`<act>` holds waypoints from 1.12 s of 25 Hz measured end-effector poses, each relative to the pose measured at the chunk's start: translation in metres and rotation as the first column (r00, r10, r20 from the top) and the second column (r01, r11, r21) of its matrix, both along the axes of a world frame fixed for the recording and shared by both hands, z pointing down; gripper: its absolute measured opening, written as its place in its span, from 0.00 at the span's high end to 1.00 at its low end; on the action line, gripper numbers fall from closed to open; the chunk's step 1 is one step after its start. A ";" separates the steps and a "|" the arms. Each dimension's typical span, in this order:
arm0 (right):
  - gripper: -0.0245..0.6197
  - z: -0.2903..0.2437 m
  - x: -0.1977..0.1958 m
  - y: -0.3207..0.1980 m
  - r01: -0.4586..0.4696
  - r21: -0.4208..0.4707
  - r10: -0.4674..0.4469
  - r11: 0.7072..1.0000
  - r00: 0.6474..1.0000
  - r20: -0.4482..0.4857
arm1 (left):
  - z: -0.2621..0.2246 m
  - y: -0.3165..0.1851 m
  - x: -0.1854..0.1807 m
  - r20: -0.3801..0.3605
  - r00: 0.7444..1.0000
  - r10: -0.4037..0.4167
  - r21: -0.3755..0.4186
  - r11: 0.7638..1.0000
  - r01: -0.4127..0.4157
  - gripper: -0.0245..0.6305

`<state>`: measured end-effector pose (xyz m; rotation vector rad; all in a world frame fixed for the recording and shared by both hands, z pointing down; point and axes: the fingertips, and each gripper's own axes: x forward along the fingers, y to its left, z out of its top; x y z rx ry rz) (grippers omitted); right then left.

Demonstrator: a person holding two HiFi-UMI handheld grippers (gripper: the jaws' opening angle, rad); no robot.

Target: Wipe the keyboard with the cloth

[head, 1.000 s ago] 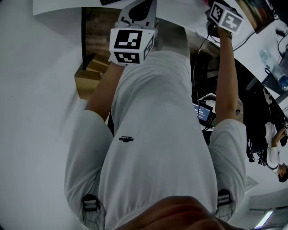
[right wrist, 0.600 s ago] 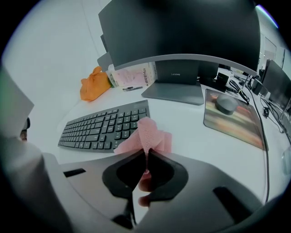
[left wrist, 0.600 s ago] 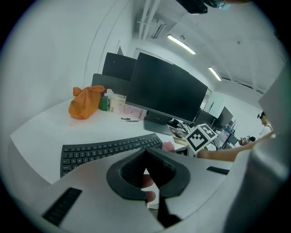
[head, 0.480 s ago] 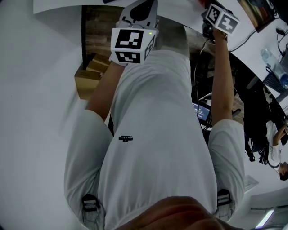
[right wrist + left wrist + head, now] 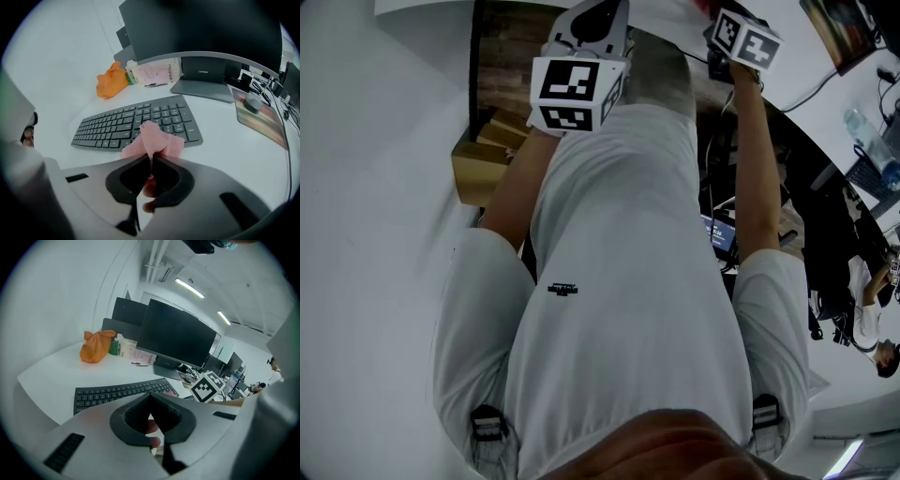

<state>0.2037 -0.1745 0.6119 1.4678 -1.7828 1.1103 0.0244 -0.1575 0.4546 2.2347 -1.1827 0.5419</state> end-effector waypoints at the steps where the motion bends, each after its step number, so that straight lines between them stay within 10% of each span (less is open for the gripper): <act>1: 0.92 0.000 -0.006 0.000 0.012 -0.001 -0.012 1.000 1.000 0.002 | 0.000 0.001 -0.003 0.000 1.000 -0.006 0.000 1.000 0.006 0.94; 28: 0.92 -0.007 -0.207 0.011 0.338 0.012 -0.338 0.941 0.937 0.091 | 0.002 0.020 -0.118 0.010 0.980 -0.199 0.000 0.980 0.199 0.94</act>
